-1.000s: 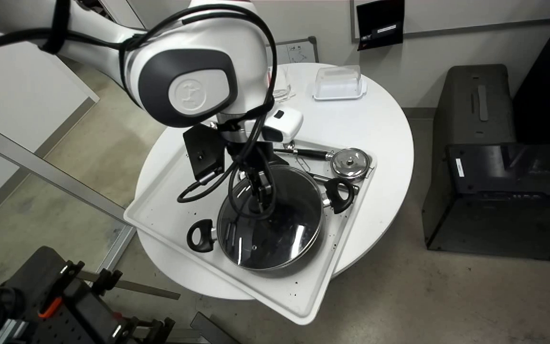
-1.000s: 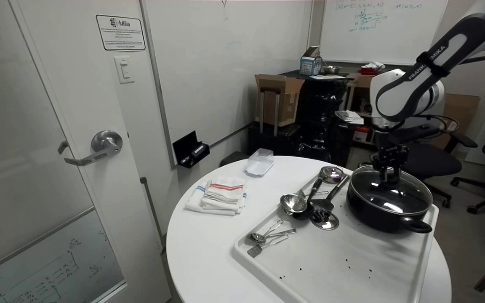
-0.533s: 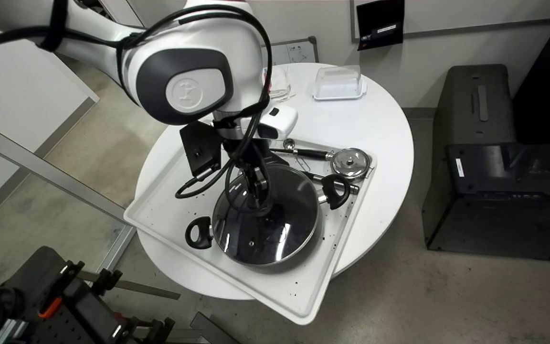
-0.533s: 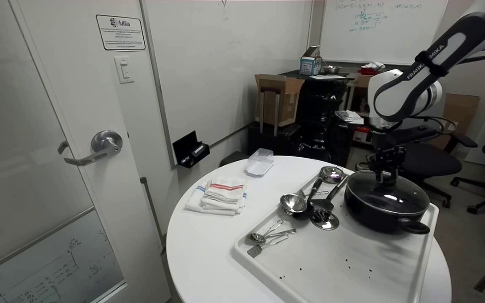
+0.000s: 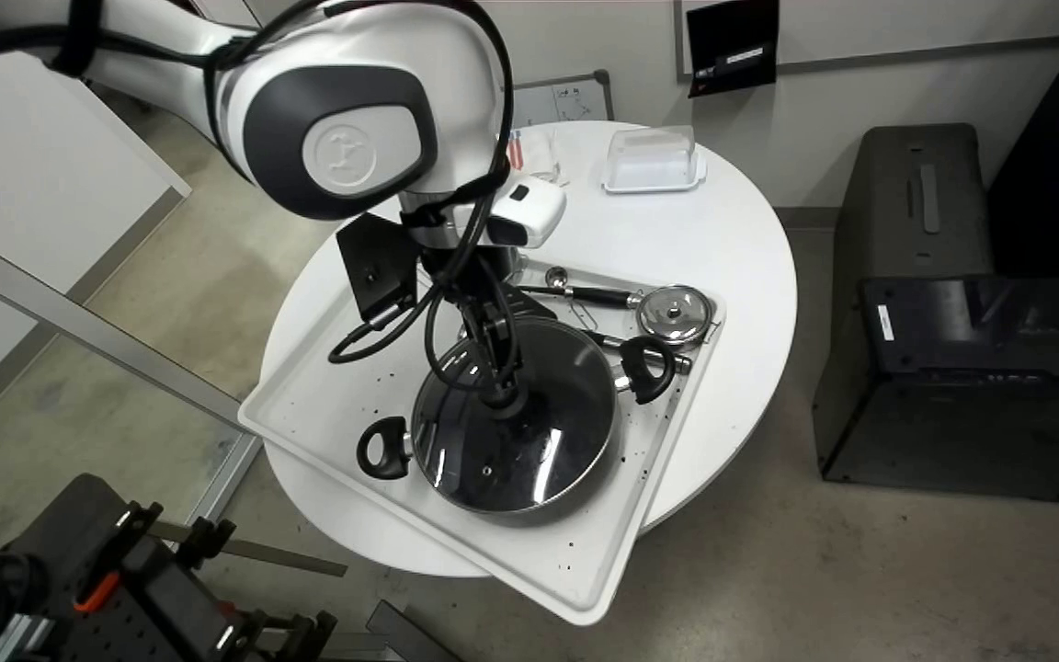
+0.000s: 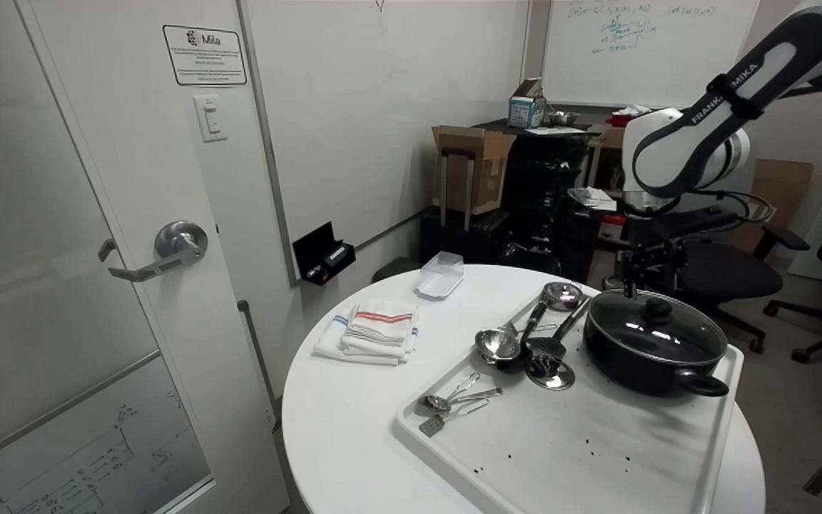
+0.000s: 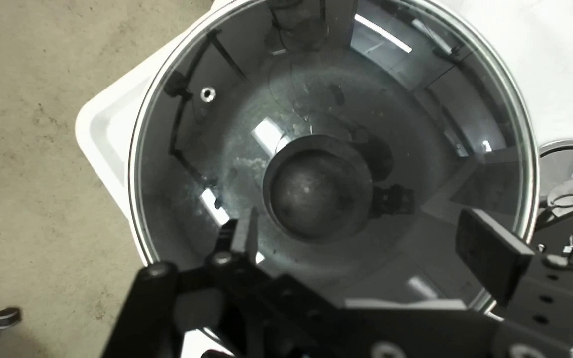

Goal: Place the lid on the pot

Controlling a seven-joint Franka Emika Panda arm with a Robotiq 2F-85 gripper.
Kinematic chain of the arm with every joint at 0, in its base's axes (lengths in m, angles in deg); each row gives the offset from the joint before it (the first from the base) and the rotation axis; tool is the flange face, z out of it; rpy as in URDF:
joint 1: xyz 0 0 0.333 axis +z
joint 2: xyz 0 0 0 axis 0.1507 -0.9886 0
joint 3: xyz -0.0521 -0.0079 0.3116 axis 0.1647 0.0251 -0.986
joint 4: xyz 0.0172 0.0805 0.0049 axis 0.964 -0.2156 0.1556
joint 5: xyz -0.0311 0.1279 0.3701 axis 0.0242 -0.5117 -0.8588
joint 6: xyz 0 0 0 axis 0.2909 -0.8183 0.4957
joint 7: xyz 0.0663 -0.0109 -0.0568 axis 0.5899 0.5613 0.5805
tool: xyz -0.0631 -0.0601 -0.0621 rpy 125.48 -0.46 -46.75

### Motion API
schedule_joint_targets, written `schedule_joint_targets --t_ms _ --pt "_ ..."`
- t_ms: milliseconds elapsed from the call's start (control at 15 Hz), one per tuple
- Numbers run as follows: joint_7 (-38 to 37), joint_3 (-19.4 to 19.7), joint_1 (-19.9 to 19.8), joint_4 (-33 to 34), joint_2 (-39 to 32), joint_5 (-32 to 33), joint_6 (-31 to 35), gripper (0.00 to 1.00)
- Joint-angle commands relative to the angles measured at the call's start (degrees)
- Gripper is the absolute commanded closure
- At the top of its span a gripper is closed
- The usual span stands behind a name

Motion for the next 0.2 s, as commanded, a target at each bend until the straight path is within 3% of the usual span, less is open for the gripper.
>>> schedule_joint_targets --t_ms 0,133 --pt "1.06 -0.22 0.29 -2.02 3.00 -1.09 -0.15 0.00" --pt "-0.72 0.51 1.27 -2.57 4.02 -0.27 -0.34 0.00"
